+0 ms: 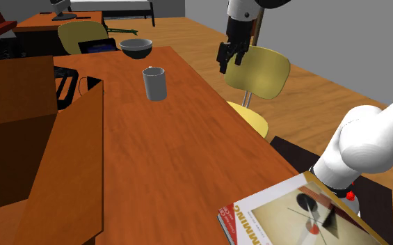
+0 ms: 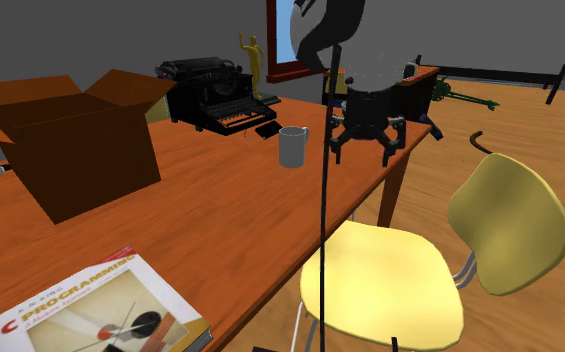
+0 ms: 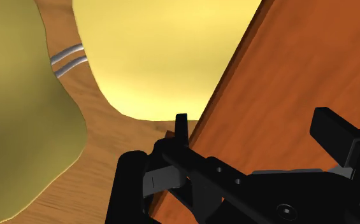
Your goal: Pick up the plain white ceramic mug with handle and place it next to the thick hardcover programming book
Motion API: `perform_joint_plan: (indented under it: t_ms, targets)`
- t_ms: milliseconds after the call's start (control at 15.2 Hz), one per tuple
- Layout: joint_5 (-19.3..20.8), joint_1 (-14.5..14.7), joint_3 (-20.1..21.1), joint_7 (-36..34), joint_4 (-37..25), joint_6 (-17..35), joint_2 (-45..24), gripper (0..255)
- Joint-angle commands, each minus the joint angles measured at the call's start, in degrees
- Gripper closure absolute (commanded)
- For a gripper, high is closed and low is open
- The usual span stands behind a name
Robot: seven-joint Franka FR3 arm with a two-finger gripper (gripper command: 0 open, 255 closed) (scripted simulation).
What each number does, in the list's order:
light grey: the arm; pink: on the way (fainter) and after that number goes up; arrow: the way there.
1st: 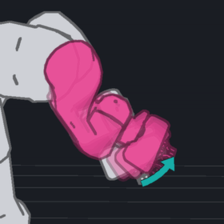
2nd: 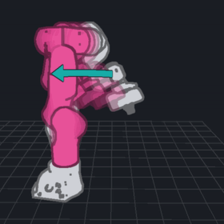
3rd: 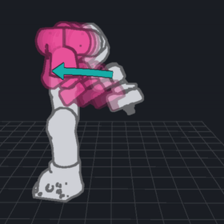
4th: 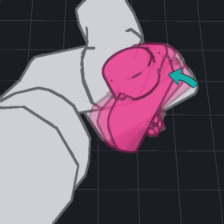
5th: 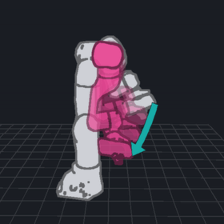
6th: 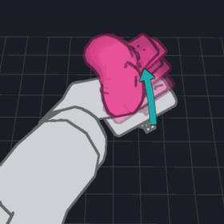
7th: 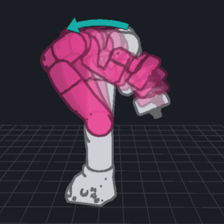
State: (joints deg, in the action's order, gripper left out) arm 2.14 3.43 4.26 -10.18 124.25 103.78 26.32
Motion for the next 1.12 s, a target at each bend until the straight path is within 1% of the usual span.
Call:
perform_joint_plan:
  t_ms: [0,330,594,858,1056]
  targets:
    - [-0.4,0.4,1.1,-1.6,-2.7,1.6,-3.9,0]
    - [-0.5,1.1,3.4,-5.2,-11.3,3.6,-13.5,0]
    - [0.1,1.9,5.0,-8.0,-19.5,4.1,-21.5,0]
    - [1.3,3.0,6.3,-10.8,-29.2,3.5,-30.0,0]
    - [2.6,4.2,7.1,-12.7,-37.8,2.2,-36.8,0]
